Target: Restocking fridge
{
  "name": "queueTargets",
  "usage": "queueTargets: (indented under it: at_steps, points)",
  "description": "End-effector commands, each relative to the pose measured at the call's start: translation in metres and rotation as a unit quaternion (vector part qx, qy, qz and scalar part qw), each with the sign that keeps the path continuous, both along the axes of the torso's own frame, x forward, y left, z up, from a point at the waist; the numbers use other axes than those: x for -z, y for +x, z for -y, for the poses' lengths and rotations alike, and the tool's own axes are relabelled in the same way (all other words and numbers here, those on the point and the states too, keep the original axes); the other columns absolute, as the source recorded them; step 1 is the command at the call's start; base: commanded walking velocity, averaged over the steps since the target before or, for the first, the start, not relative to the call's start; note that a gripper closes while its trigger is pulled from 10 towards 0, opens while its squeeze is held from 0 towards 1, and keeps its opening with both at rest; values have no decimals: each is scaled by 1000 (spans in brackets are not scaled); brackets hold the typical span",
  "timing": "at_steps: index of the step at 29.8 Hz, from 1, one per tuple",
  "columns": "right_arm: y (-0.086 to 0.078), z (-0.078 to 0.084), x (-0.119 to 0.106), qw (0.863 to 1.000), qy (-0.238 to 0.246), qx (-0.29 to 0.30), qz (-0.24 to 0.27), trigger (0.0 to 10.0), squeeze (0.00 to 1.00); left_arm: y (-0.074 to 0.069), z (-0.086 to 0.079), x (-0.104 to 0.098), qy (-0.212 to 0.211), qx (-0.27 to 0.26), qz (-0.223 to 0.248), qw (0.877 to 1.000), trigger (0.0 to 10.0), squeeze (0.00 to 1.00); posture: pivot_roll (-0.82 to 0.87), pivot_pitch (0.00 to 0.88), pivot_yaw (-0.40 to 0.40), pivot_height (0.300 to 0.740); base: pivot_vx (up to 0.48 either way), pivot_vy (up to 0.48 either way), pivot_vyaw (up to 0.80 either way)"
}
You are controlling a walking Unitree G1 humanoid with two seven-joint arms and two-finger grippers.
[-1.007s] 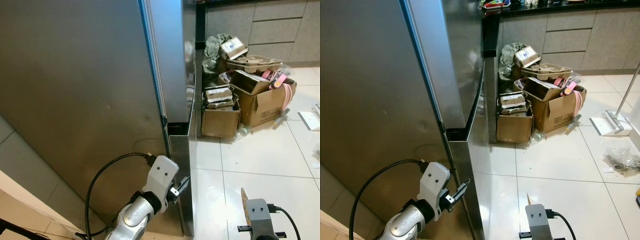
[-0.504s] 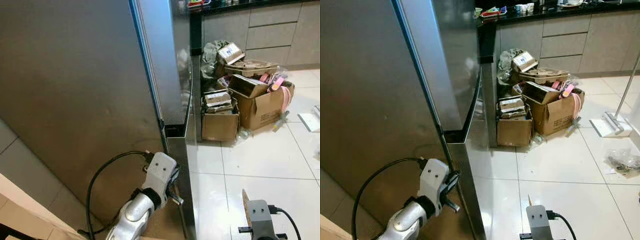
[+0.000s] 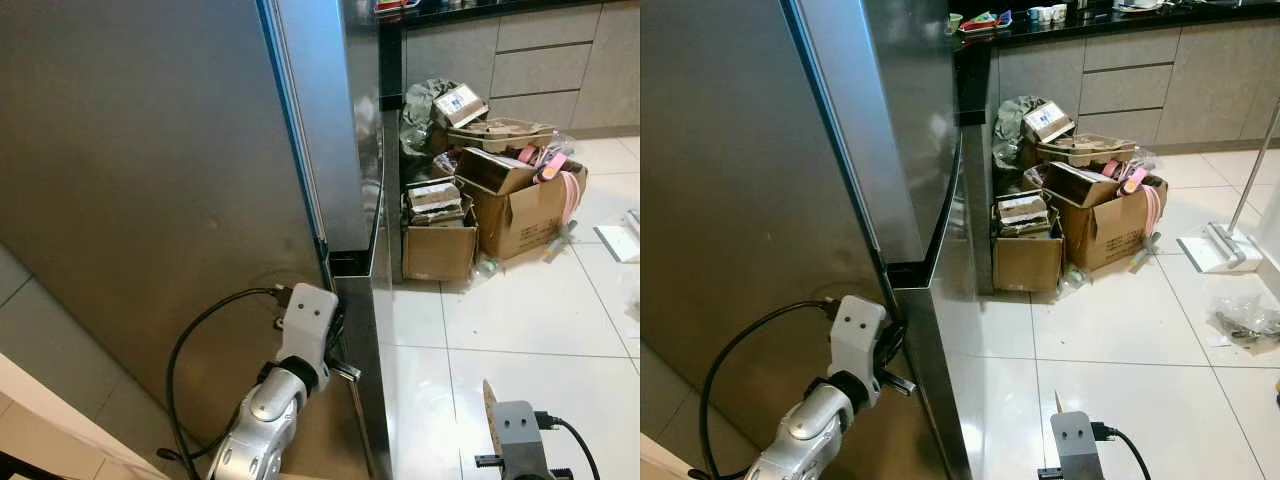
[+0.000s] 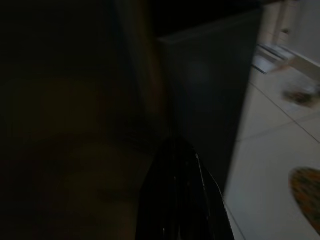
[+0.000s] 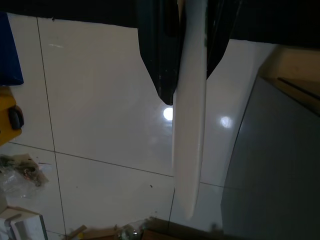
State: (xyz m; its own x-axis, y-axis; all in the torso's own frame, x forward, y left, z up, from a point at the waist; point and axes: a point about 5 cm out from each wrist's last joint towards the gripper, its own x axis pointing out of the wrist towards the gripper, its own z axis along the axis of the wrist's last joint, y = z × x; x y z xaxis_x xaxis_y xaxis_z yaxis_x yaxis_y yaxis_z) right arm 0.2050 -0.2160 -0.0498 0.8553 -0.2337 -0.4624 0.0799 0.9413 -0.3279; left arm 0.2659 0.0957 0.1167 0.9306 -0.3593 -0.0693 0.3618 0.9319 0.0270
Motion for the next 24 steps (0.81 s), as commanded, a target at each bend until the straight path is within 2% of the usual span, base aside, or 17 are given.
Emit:
queueTargets:
  at_steps: [1, 5, 8, 17, 24]
  points:
    - [-1, -3, 2, 1000, 5, 2, -4, 10000, 0, -2, -10, -2, -1, -18, -2, 1000, 10000, 0, -137, 4, 125, 737, 0, 0, 0]
    - [0, -3, 2, 1000, 6, 1, -5, 10000, 0, -3, -12, -3, -7, -27, -3, 1000, 10000, 0, -124, 4, 118, 737, 0, 0, 0]
    - [1, -5, 1, 1000, 8, -1, -5, 10000, 0, 0, 1, -4, -25, -19, -7, 999, 10000, 0, -119, 5, 114, 737, 0, 0, 0]
    - [-1, -7, 2, 1000, 9, -6, -5, 10000, 0, -1, 14, -10, -63, 4, -18, 998, 10000, 0, -106, 22, 90, 737, 0, 0, 0]
    - [-1, -7, 2, 1000, 8, -9, -6, 10000, 0, 4, 9, -13, -43, -27, -1, 999, 10000, 0, -91, 21, 80, 737, 0, 0, 0]
